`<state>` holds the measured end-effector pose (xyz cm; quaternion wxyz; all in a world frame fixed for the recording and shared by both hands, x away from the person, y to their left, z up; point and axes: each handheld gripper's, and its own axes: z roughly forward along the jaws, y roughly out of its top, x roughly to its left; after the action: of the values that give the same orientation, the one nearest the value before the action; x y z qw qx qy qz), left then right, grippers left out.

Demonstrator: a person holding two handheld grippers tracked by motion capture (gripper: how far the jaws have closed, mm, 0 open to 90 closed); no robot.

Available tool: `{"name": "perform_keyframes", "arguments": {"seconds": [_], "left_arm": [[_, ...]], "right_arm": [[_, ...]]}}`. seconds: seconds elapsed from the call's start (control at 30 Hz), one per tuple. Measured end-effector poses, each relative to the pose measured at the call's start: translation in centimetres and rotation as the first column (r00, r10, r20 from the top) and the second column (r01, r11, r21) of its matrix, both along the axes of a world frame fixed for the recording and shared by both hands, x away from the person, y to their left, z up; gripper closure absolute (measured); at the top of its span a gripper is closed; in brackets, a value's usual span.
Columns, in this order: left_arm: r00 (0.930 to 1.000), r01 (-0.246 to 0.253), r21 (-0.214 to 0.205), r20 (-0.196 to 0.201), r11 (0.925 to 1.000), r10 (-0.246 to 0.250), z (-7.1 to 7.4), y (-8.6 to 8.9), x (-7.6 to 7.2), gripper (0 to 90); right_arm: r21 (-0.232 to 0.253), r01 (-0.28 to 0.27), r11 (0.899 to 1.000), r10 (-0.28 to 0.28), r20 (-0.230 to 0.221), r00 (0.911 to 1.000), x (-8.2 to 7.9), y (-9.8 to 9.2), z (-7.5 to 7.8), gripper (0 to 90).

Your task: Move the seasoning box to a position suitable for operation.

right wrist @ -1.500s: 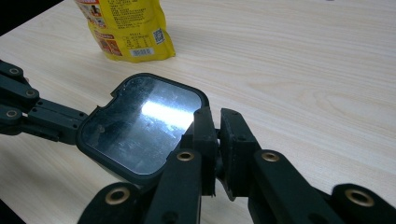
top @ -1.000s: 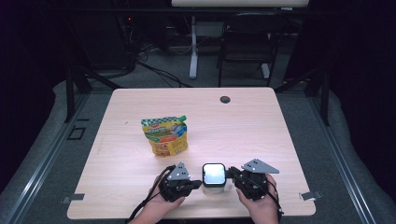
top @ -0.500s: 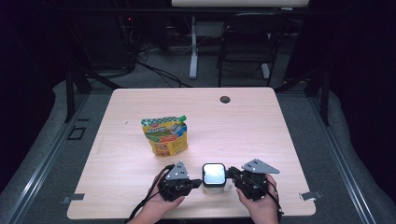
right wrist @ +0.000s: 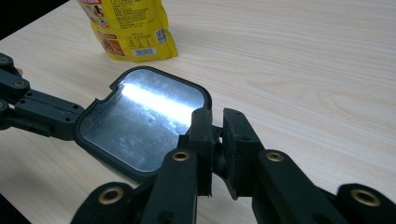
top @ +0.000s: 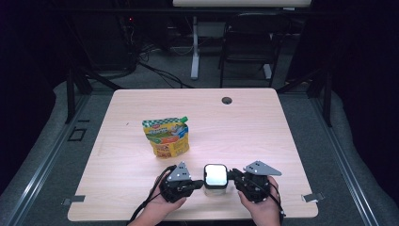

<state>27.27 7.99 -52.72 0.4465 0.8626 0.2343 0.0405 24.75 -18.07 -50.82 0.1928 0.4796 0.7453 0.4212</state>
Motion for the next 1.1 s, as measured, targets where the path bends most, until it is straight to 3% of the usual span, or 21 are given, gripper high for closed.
{"name": "perform_keyframes", "arguments": {"seconds": [0.67, 1.1], "left_arm": [[0.9999, 0.007, -0.017, 0.011, 0.9998, -0.007, 0.9, -0.3, 0.3, 90.0], [0.9998, 0.010, -0.028, 0.017, 0.9996, -0.009, 1.9, -0.7, 0.4, 90.0]], "right_arm": [[-0.022, -0.070, 0.997, 0.070, 0.018, 0.9974, -1.7, -0.4, 0.5, 70.1], [-0.081, -0.133, 0.988, 0.134, 0.009, 0.9909, -2.4, 0.4, 0.3, 58.5]]}}
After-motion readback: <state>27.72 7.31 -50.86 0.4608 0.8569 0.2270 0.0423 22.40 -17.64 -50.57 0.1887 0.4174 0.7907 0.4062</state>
